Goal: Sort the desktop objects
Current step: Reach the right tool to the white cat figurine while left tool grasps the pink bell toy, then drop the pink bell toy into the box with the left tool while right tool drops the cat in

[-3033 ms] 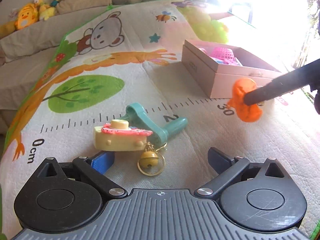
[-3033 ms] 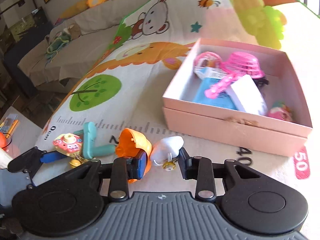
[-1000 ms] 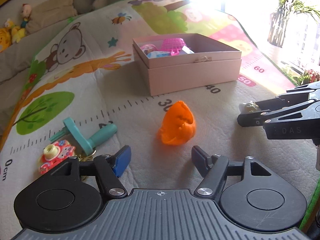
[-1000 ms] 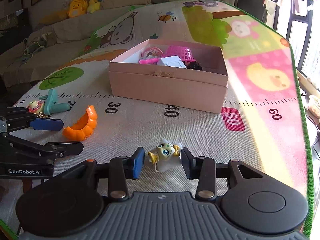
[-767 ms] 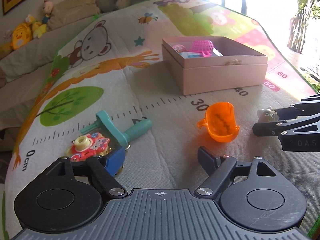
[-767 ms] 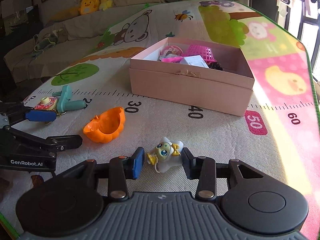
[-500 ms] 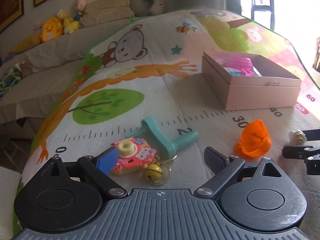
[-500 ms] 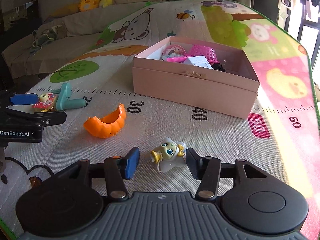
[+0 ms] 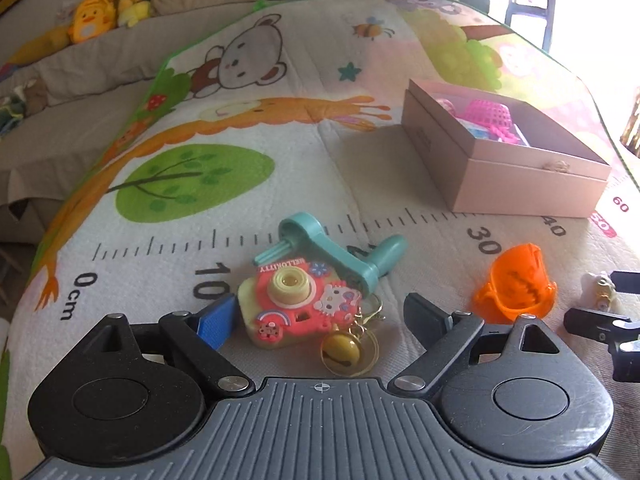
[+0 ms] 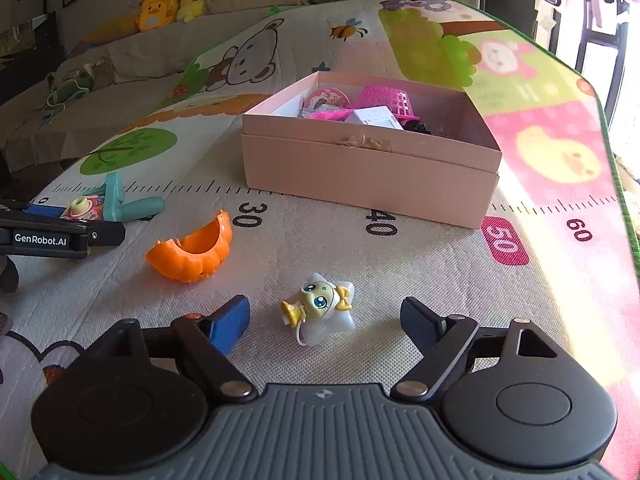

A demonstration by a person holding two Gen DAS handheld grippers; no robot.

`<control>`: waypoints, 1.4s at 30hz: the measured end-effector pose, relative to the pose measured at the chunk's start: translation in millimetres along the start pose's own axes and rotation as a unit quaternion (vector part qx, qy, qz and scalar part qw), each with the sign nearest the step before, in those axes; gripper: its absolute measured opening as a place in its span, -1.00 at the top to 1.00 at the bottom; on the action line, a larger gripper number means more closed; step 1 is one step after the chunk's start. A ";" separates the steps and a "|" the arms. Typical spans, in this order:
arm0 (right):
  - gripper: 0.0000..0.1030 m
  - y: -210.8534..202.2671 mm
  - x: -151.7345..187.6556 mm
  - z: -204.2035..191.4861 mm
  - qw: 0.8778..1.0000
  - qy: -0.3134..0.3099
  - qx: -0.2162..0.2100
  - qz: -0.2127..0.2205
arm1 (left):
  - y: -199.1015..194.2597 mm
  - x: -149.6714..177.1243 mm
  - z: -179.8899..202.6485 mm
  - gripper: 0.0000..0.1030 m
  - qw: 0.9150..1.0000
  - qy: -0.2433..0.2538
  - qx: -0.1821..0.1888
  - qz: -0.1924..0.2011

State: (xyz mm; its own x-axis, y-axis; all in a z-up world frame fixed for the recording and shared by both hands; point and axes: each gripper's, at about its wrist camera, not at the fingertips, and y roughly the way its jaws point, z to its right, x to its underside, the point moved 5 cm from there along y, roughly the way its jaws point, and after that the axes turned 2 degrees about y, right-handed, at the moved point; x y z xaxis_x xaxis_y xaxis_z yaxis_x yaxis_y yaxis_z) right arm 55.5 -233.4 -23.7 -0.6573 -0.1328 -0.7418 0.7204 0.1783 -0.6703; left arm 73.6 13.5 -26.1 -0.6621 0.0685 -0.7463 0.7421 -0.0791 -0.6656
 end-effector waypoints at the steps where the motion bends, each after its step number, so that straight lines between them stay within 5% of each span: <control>1: -0.65 0.1 0.0 0.2 1.000 0.000 0.000 0.000 | 0.0 0.7 5.4 -0.72 1.000 0.007 0.007 0.002; 7: -0.66 -0.4 0.0 0.0 1.000 0.000 -0.001 0.000 | -1.8 -1.3 4.8 -0.35 1.000 0.006 0.004 0.006; 16: -0.69 -0.7 0.0 -0.2 1.000 0.000 0.000 0.000 | -19.3 10.5 3.4 -0.34 1.000 0.009 0.016 0.002; 22: -0.72 -0.8 0.1 -0.3 1.000 0.000 0.000 0.000 | -32.2 23.3 17.0 -0.37 0.998 0.029 0.049 -0.005; 42: -0.73 -23.3 -5.4 -23.3 0.998 -0.044 -0.019 0.033 | -32.8 26.2 -13.6 -0.76 1.000 0.007 -0.025 -0.006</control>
State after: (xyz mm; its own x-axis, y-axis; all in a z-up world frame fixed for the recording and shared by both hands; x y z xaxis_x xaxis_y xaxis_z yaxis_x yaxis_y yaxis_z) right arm 37.1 -214.2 -3.6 -0.5864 -0.2037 -0.7840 0.7512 0.2254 -0.6204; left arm 33.4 31.4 -23.9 -0.6692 0.0838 -0.7384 0.7391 -0.0280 -0.6730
